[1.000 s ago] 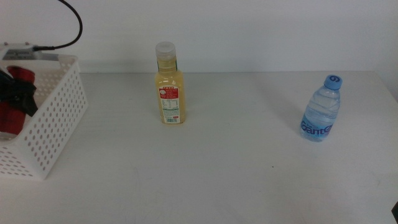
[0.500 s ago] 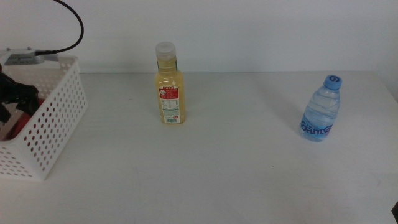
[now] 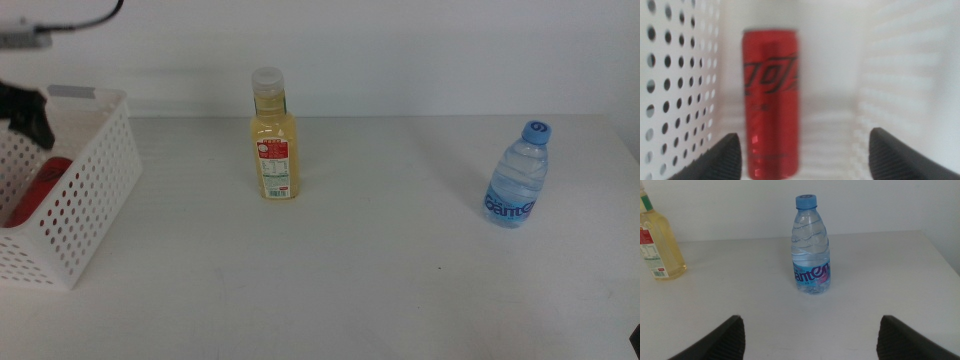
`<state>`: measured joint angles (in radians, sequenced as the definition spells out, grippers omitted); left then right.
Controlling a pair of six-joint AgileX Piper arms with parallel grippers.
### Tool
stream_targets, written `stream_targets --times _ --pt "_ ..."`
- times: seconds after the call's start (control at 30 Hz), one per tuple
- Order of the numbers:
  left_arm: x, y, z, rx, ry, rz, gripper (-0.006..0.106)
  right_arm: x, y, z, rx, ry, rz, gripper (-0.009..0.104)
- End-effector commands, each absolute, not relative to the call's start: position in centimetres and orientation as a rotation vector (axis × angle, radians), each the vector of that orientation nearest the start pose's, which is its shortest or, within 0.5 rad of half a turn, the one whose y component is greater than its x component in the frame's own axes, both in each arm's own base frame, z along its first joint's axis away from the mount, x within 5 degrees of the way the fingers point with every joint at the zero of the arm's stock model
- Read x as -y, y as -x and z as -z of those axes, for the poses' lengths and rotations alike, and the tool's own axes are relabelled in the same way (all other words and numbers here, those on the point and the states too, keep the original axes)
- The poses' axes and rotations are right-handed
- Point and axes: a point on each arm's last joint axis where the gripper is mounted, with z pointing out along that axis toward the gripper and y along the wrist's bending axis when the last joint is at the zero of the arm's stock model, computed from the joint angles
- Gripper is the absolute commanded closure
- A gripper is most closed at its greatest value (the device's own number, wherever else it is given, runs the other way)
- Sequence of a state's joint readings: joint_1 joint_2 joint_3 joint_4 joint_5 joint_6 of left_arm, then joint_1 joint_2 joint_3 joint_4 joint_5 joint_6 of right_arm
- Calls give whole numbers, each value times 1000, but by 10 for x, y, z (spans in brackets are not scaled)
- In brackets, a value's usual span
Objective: Use arms to grab the bottles and put them into the dustbin to the left of the table.
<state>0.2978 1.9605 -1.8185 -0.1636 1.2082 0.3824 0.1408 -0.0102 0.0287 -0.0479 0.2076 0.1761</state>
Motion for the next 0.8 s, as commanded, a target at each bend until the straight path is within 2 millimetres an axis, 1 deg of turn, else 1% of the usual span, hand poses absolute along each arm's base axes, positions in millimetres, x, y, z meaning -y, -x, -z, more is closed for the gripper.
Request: stream_targets --times 0.0,0.13,0.2,0.27,0.4,0.47,0.6,0.7,0.77 --pt "-87 -392 -346 -2648 -86 59 28 -7 -54 -197 -1599 13 -186 23" --pt "-42 -374 -372 -2509 -186 48 44 -7 -54 -197 -1599 13 -186 23" --pt "-22 -362 -379 -2441 -235 46 52 -7 -54 -197 -1599 13 -186 23" --pt "-5 -348 -386 -2377 -272 49 54 -7 -54 -197 -1599 13 -186 23" --pt "23 -317 -393 -2297 -278 93 54 -7 -54 -197 -1599 13 -186 23" --pt "35 -304 -389 -2275 -271 121 54 -7 -54 -197 -1599 13 -186 23" --pt "55 -284 -377 -2198 -316 146 54 -7 -54 -197 -1599 13 -186 23" --pt "68 -271 -361 -2139 -357 166 54 -7 -54 -197 -1599 13 -186 23" --pt "77 -260 -345 -2108 -389 185 54 -7 -54 -197 -1599 13 -186 23"
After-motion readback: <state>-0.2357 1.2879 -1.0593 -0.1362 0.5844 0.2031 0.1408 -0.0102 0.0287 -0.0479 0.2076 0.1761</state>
